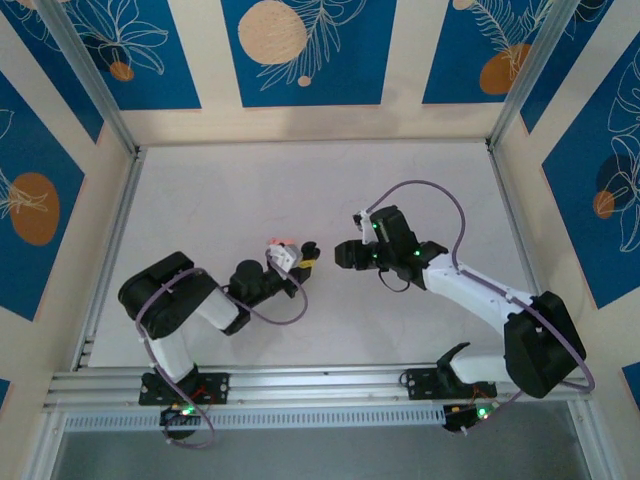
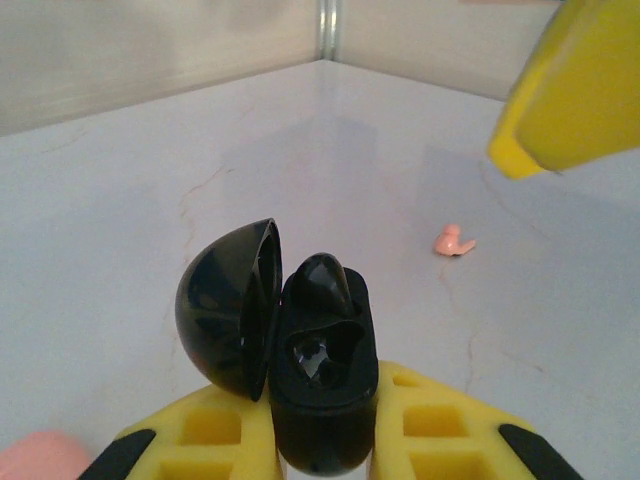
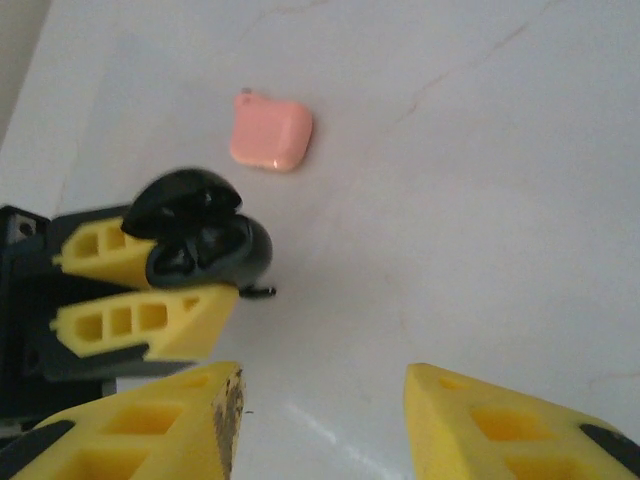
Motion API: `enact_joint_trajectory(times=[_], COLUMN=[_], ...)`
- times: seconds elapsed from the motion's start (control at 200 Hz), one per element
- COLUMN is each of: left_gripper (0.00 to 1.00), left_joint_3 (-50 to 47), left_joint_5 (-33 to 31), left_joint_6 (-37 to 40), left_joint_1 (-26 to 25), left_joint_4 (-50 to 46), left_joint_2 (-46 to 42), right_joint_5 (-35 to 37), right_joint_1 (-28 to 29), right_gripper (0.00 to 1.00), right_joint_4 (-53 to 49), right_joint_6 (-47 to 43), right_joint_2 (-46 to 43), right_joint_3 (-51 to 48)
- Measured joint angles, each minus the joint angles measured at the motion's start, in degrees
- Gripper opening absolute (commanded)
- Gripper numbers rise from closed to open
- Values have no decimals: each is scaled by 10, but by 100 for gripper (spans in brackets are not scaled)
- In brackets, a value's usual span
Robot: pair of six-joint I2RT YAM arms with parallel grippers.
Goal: Insert the wireless bluetooth earbuds into the charging case
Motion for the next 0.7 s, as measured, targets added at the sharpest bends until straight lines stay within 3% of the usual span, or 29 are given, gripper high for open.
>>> enact_joint_trajectory(times=[0.13, 0.295, 0.39, 0.7], left_gripper=[19, 19, 19, 21], left_joint_3=[-28, -57, -58, -57], left_joint_5=[-23, -38, -44, -45], left_joint_6=[-19, -52, -66, -93], left_joint_1=[16, 51, 70, 160], left_joint_4=[0, -35, -94, -299], left_joint_2=[-34, -99, -152, -297], right_joint_5=[2, 6, -22, -132], right_joint_1=[17, 47, 50, 59], right_gripper=[46, 48, 52, 47], right_joint_4=[-52, -83, -90, -135], right_joint_6=[-40, -165, -268, -628], right_joint_2=[37, 84, 111, 228], right_joint_3=[33, 77, 106, 222])
